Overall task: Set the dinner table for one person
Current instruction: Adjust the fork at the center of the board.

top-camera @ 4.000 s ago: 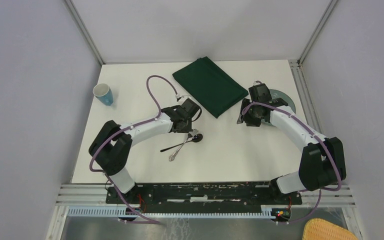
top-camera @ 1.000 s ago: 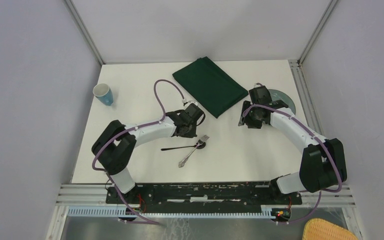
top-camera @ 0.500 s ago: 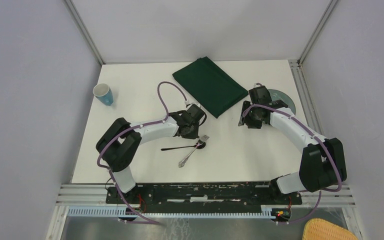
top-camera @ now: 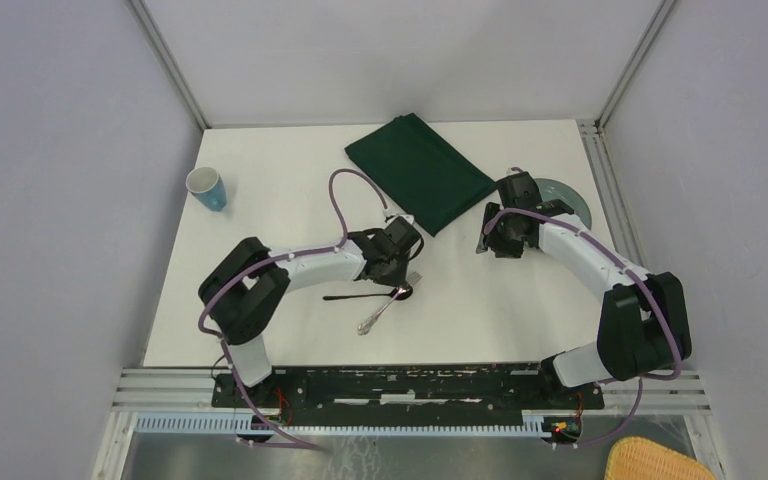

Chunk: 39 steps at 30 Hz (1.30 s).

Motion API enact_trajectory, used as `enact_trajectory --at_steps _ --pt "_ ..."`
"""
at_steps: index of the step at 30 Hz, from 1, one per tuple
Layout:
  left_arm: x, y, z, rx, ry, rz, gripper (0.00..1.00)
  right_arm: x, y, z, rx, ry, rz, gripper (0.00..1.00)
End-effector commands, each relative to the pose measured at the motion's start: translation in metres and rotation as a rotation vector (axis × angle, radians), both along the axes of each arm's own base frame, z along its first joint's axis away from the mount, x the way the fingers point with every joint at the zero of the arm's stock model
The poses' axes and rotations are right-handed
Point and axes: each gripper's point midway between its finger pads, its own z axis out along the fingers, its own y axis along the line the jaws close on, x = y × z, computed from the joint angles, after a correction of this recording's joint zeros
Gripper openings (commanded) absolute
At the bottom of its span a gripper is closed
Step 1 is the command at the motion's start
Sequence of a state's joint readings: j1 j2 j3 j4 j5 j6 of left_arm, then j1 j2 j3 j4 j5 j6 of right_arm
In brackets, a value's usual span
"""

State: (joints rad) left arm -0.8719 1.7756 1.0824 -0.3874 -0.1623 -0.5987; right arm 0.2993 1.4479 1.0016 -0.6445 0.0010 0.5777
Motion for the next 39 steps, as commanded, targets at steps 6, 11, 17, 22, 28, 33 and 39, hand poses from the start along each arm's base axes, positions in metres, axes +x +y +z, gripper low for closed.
enact_trajectory --at_steps 6,11,17,22,28,33,39 --pt "-0.010 -0.025 0.011 -0.049 -0.016 -0.056 0.02 0.016 0.003 0.017 0.006 -0.067 0.001 0.53" --pt "-0.029 -0.027 0.011 -0.050 0.006 -0.084 0.02 0.015 0.004 0.016 0.012 -0.064 -0.001 0.53" --pt "-0.054 -0.029 0.006 -0.044 0.030 -0.104 0.02 0.012 0.005 0.015 0.021 -0.062 -0.004 0.53" --pt "-0.068 -0.034 0.006 -0.051 0.034 -0.119 0.02 0.009 0.004 0.015 0.024 -0.064 -0.008 0.53" --pt "-0.075 -0.042 0.014 -0.054 0.017 -0.136 0.02 0.004 0.003 0.015 0.028 -0.065 -0.011 0.53" --pt "-0.079 -0.044 0.018 -0.053 0.011 -0.140 0.02 0.002 0.003 0.017 0.027 -0.073 -0.013 0.53" --pt "-0.069 -0.036 0.031 -0.020 -0.043 -0.115 0.02 0.001 0.003 0.019 0.037 -0.083 -0.023 0.53"
